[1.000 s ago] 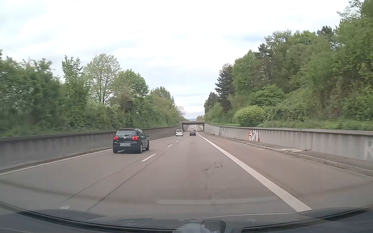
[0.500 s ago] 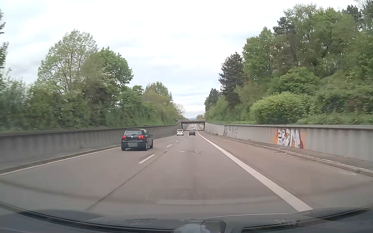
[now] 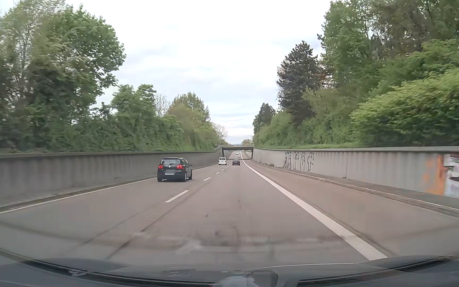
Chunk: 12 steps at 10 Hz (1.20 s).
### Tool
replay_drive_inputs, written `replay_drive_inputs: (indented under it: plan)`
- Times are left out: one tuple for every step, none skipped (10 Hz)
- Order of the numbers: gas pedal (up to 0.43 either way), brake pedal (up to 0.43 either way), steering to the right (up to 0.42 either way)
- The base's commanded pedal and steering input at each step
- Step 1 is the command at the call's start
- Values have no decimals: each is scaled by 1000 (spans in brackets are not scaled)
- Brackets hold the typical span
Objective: Follow the waypoints while adhering to traffic rules and regulations
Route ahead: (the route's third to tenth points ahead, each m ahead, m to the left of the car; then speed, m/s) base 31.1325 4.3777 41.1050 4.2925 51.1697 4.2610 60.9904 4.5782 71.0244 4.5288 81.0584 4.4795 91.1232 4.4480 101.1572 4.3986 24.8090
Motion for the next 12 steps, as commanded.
replay_drive_inputs:
  plan:
    - [228, 0, -1]
    - [228, 0, -1]
    - [228, 0, -1]
    - [228, 0, -1]
    - [228, 0, -1]
    - [228, 0, -1]
    - [228, 0, -1]
    - [220, 0, -1]
    - [220, 0, -1]
    - [209, 0, -1]
    - [209, 0, -1]
    - [209, 0, -1]
